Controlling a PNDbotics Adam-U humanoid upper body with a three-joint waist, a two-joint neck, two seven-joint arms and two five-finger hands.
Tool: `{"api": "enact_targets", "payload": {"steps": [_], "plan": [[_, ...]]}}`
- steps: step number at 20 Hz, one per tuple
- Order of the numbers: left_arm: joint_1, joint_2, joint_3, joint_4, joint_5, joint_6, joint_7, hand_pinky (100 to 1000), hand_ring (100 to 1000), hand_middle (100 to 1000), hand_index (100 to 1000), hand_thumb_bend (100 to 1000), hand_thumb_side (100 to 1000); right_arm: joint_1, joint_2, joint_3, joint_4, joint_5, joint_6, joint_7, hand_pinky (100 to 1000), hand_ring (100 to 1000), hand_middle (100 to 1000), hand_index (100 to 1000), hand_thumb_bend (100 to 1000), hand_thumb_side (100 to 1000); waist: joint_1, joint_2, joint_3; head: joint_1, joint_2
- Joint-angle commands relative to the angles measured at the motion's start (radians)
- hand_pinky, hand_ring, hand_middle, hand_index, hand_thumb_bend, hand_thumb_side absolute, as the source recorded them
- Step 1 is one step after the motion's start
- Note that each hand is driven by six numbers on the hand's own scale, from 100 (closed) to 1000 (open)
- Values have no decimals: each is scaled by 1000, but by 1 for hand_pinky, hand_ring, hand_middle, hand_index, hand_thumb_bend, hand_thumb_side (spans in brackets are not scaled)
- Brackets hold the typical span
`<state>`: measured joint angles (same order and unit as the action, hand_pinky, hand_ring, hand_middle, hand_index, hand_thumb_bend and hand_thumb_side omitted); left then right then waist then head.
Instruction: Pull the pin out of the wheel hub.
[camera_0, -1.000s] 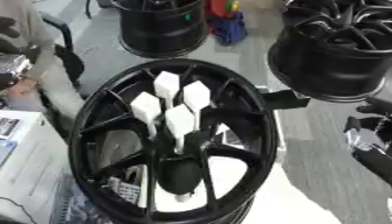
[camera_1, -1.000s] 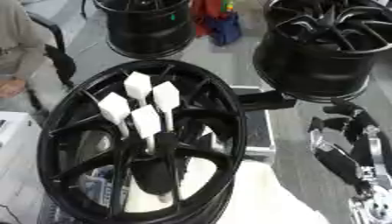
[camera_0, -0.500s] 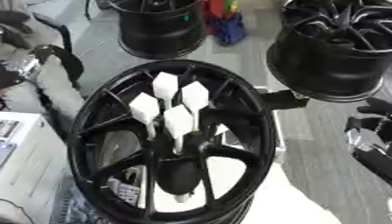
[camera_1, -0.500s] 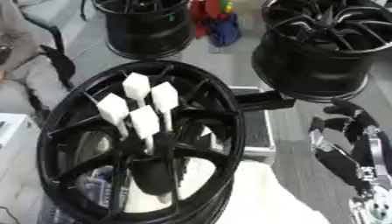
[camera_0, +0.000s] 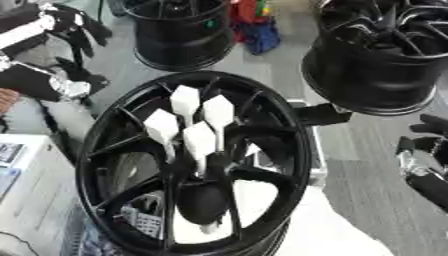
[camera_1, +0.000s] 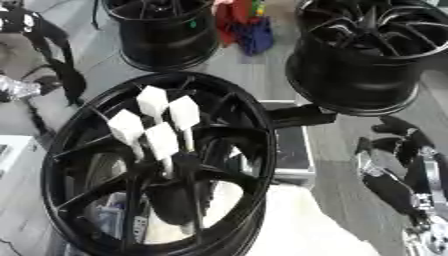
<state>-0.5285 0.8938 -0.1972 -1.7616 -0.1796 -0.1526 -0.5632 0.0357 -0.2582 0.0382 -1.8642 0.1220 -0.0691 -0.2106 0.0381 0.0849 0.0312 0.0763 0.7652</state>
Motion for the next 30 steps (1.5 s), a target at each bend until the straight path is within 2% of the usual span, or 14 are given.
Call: {"api": "enact_targets", "payload": {"steps": [1, 4, 8, 13, 17, 23, 30], "plan": [[-51, 27, -43, -6, -13, -15, -138, 723, 628, 689, 834, 334, 246, -7, -22, 3, -7, 0, -1, 5, 730, 594, 662, 806, 185, 100, 2, -13, -1, 3, 5], [-93, 3, -79, 10, -18, -22, -252, 721, 627, 688, 835, 346, 214, -6, -24, 3, -4, 0, -1, 5, 730, 594, 662, 806, 185, 100, 4, -15, -3, 1, 5], [-137, -24, -130, 48, -12, -25, -335, 719, 624, 682, 831, 323, 154, -5, -26, 5, -3, -1, -2, 8, 730, 594, 662, 806, 184, 100, 7, -19, -7, -1, 5], [-168, -44, -201, 103, -31, -43, -344, 722, 632, 692, 835, 320, 128, -4, -30, 7, -2, -1, -2, 10, 730, 594, 661, 807, 185, 100, 9, -22, -13, 1, 5], [-187, -58, -244, 150, -44, -62, -344, 743, 671, 738, 855, 342, 142, -3, -32, 9, -1, -2, -2, 12, 730, 594, 661, 806, 185, 100, 11, -24, -15, 2, 5], [-203, -77, -267, 198, -88, -84, -344, 756, 690, 766, 868, 338, 144, -3, -33, 9, -1, -1, -3, 13, 730, 594, 661, 807, 185, 100, 12, -25, -17, 1, 5], [-207, -91, -262, 217, -125, -92, -344, 773, 716, 802, 883, 339, 153, -3, -33, 8, 0, -1, -3, 13, 730, 593, 661, 807, 186, 100, 12, -25, -17, 1, 5]]}}
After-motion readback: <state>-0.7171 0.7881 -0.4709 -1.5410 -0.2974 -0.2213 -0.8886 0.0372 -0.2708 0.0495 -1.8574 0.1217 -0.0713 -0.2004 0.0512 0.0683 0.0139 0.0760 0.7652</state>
